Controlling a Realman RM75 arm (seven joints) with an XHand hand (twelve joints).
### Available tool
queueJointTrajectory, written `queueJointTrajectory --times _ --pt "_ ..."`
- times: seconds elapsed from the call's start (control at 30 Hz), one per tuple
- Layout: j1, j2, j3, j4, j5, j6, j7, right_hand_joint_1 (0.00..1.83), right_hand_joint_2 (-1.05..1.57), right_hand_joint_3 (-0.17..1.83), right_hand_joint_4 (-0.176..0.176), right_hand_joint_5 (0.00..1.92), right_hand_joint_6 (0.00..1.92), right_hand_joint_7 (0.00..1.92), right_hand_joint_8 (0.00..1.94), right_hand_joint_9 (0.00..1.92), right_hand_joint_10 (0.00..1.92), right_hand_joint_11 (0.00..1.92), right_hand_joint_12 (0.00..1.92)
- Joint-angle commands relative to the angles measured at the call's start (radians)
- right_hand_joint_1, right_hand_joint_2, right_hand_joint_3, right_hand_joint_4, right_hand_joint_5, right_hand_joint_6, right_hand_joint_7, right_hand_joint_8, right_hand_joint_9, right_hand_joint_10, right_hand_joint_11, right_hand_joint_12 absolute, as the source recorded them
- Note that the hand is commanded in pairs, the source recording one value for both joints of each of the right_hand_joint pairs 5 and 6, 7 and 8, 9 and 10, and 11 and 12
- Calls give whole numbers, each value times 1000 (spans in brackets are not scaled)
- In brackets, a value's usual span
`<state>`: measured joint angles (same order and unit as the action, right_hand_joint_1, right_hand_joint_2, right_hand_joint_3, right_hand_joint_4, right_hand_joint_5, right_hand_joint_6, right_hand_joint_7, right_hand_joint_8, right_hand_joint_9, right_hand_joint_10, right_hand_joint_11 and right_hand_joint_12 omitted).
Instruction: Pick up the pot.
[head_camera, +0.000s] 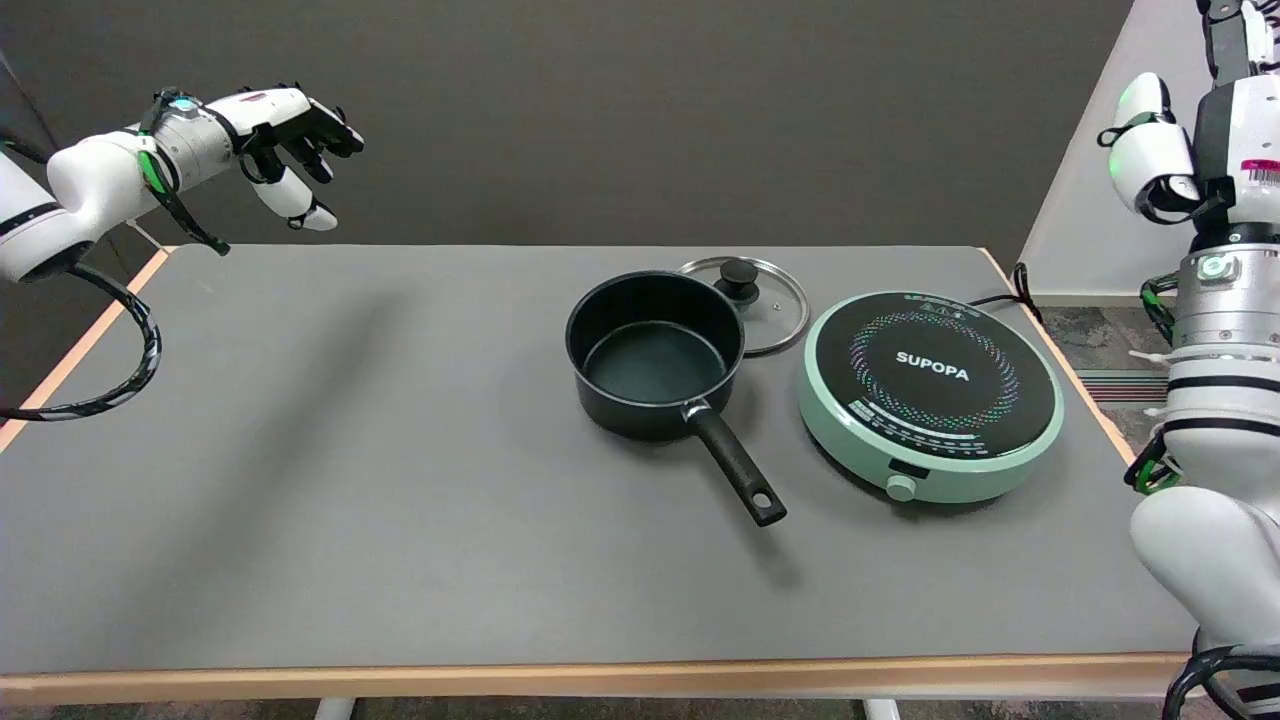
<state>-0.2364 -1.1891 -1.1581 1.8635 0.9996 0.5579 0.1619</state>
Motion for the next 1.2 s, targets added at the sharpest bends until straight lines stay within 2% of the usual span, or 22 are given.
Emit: queueJointTrajectory --times 0.03,0.23,0.3,0.37,0.43,0.53,0.77,0.93,1.03,1.2 --pt "10 2 -19 9 -17 -23 67 730 1483 217 -176 72 72 72 72 72 72 72 72" --pt "19 6 -53 15 -24 -25 58 784 1364 292 -176 66 66 66 66 66 66 66 66" --pt "30 11 -75 13 -47 -26 58 892 1025 488 -176 54 54 54 54 54 54 54 54" --pt "43 15 -104 13 -90 -29 57 918 690 620 -176 36 36 36 36 36 36 36 36" --pt "59 19 -126 13 -138 -33 43 966 436 669 -176 30 30 30 30 30 30 30 30" --pt "102 11 -171 13 -169 -48 -81 1038 235 699 -176 32 32 32 32 32 32 32 32" --pt "252 -35 -341 -4 -162 -83 -498 1104 29 742 -176 31 31 31 31 31 31 31 31" --pt "364 -165 -470 -70 -153 -88 -715 1124 -6 723 -176 37 37 37 37 37 37 37 37" --pt "403 -251 -537 -138 -151 -28 -864 1135 -6 695 -176 41 41 41 41 41 41 41 41" --pt "428 -361 -680 -233 -102 171 -1069 1145 11 658 -176 46 46 46 46 46 46 46 46"
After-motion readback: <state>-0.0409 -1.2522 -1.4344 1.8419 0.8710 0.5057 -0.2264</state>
